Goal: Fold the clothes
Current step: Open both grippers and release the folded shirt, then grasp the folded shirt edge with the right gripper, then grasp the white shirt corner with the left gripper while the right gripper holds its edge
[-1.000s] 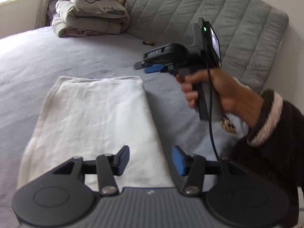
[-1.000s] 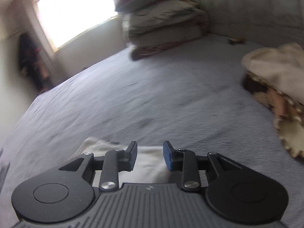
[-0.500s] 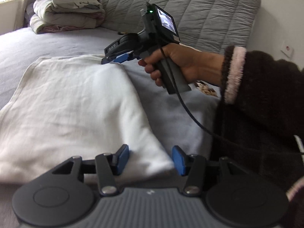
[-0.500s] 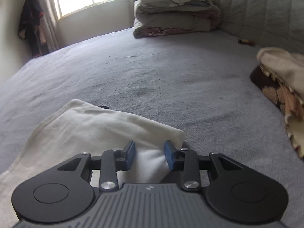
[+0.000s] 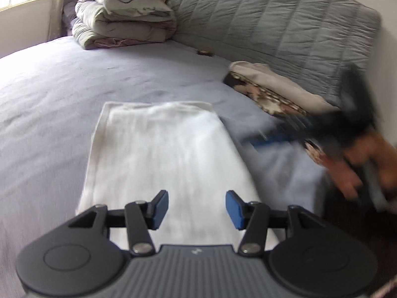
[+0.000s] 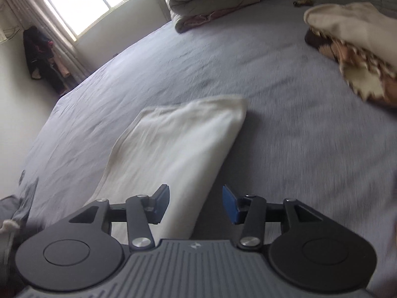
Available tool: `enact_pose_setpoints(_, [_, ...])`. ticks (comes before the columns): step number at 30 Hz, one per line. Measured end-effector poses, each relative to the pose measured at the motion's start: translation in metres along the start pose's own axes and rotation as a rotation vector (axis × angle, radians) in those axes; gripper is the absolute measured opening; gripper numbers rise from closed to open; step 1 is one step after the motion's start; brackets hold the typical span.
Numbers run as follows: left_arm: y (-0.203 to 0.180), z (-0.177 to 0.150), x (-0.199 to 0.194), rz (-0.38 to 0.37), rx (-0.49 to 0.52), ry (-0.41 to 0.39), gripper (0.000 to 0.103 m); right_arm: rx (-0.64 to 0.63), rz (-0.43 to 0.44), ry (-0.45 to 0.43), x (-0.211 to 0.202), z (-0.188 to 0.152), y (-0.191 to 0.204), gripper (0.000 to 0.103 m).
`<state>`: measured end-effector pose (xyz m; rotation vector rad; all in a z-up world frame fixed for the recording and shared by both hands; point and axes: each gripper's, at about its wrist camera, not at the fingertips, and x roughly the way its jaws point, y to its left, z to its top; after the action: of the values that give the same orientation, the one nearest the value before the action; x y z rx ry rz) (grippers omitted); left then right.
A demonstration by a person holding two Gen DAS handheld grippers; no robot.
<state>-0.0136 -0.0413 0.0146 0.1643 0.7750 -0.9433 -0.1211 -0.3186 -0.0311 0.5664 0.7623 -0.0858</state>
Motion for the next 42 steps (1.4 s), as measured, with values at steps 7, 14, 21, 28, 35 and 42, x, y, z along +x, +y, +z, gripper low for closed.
enact_pose_setpoints(7, [-0.027, 0.060, 0.062, 0.013, 0.085, 0.116, 0.059, 0.066, 0.072, 0.048, -0.014, -0.043, 0.000, 0.050])
enact_pose_setpoints(14, [-0.059, 0.080, 0.116, 0.058, 0.174, 0.249, 0.060, 0.099, 0.122, 0.104, -0.008, -0.068, 0.001, 0.050])
enact_pose_setpoints(21, [-0.085, 0.095, 0.181, 0.214, 0.229, 0.376, 0.060, 0.067, 0.197, 0.162, 0.001, -0.085, 0.020, 0.050])
enact_pose_setpoints(28, [-0.104, 0.099, 0.219, 0.418, 0.276, 0.446, 0.060, 0.050, 0.233, 0.184, 0.008, -0.099, 0.036, 0.044])
enact_pose_setpoints(35, [-0.095, 0.105, 0.218, 0.476, 0.178, 0.429, 0.035, 0.073, 0.237, 0.149, 0.014, -0.100, 0.041, 0.017])
enact_pose_setpoints(42, [-0.062, 0.128, 0.191, 0.432, -0.146, 0.324, 0.017, 0.055, 0.279, 0.136, 0.004, -0.074, 0.028, 0.011])
